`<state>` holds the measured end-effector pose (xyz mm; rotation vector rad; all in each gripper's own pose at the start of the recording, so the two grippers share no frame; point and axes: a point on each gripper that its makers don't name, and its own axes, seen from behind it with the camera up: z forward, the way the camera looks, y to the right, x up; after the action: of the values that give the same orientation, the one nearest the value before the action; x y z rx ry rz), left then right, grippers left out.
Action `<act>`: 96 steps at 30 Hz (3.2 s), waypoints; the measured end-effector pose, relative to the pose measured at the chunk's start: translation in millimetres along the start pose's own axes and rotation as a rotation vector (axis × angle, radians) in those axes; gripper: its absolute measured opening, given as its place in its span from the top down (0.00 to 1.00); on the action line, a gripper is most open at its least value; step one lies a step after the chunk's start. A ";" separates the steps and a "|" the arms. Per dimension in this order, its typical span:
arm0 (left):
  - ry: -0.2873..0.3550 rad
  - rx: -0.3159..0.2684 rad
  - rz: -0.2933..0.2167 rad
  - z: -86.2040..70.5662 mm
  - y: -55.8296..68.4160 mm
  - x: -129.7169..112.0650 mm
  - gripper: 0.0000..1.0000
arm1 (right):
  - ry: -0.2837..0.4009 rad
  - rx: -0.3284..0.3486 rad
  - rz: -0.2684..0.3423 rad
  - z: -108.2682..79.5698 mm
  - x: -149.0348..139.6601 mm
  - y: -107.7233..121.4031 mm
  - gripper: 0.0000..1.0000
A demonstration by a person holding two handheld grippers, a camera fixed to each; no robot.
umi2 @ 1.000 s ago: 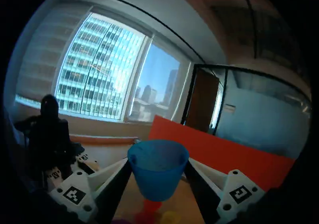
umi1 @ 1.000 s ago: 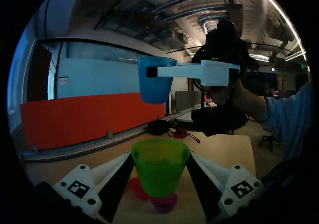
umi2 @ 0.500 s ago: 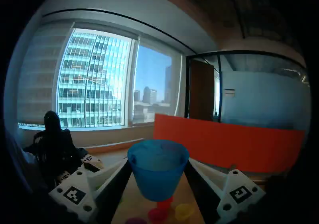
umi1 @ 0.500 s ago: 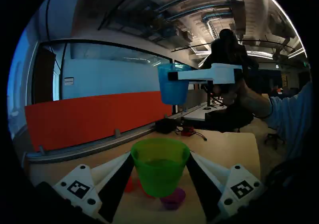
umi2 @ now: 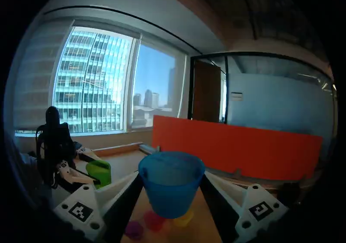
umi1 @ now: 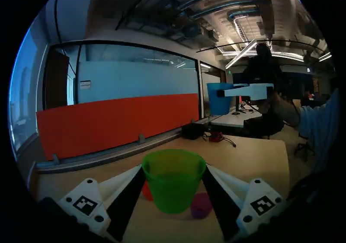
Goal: Pour water
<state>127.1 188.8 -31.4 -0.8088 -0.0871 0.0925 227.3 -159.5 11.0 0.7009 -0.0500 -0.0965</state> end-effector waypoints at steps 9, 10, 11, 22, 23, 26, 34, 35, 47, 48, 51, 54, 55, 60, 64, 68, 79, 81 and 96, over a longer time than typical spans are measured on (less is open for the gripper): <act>-0.035 0.023 0.001 -4.8 -11.9 -14.4 0.14 | -0.028 -0.007 -0.005 -10.4 -25.0 7.6 0.11; -0.040 0.023 0.002 -4.7 -12.3 -16.4 0.14 | -0.033 -0.004 -0.004 -10.6 -28.7 6.8 0.11; -0.045 0.023 0.003 -4.7 -12.7 -18.1 0.14 | -0.037 0.000 -0.004 -10.8 -32.0 6.1 0.11; -0.102 0.006 0.009 -0.5 -10.0 -42.0 0.14 | -0.115 0.033 0.001 -11.9 -77.3 -0.6 0.10; -0.109 0.004 0.009 0.0 -9.9 -45.0 0.14 | -0.124 0.035 0.001 -12.2 -81.8 -0.8 0.10; -0.132 -0.001 0.009 2.2 -9.2 -54.3 0.13 | -0.154 0.047 0.006 -12.6 -94.7 -2.6 0.10; -0.188 -0.024 0.008 6.3 -4.6 -76.2 0.13 | -0.244 0.081 0.003 -12.7 -131.8 -5.5 0.10; -0.195 -0.027 0.007 6.8 -4.2 -79.0 0.13 | -0.255 0.084 0.002 -12.7 -136.2 -5.9 0.10; -0.288 -0.052 0.009 14.0 -3.8 -114.0 0.13 | -0.367 0.121 0.009 -12.0 -181.6 -10.4 0.10; -0.296 -0.054 0.009 14.5 -3.5 -117.2 0.13 | -0.376 0.122 0.008 -12.3 -185.5 -10.7 0.10; -0.321 -0.062 0.010 15.8 -2.5 -127.2 0.13 | -0.406 0.125 0.005 -13.1 -198.5 -11.8 0.10; -0.348 -0.071 0.011 16.9 -1.8 -137.9 0.14 | -0.438 0.133 0.006 -13.9 -211.9 -14.6 0.10; -0.359 -0.074 0.011 17.2 -1.5 -141.8 0.13 | -0.450 0.138 0.008 -14.3 -216.4 -16.2 0.10; -0.401 -0.084 0.017 19.4 -1.8 -158.4 0.13 | -0.493 0.150 0.008 -14.6 -236.0 -20.4 0.10; -0.428 -0.092 0.022 23.0 -1.7 -169.5 0.13 | -0.525 0.150 0.002 -13.9 -250.4 -21.3 0.10; -0.446 -0.102 0.023 26.4 -0.7 -178.0 0.13 | -0.546 0.150 -0.002 -14.1 -261.5 -21.2 0.10; -0.467 -0.117 0.011 35.1 -0.3 -193.3 0.13 | -0.585 0.143 -0.002 -11.2 -285.9 -18.4 0.10; -0.469 -0.119 0.010 37.0 -0.5 -195.2 0.13 | -0.589 0.142 -0.001 -9.8 -289.0 -18.1 0.10; -0.487 -0.123 -0.009 50.3 -5.9 -209.8 0.13 | -0.607 0.144 0.002 4.0 -310.4 -19.0 0.10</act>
<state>-86.4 196.6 -1.4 -0.8950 -0.5604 0.2763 -83.0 -143.8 -2.4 0.7948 -0.6439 -0.3039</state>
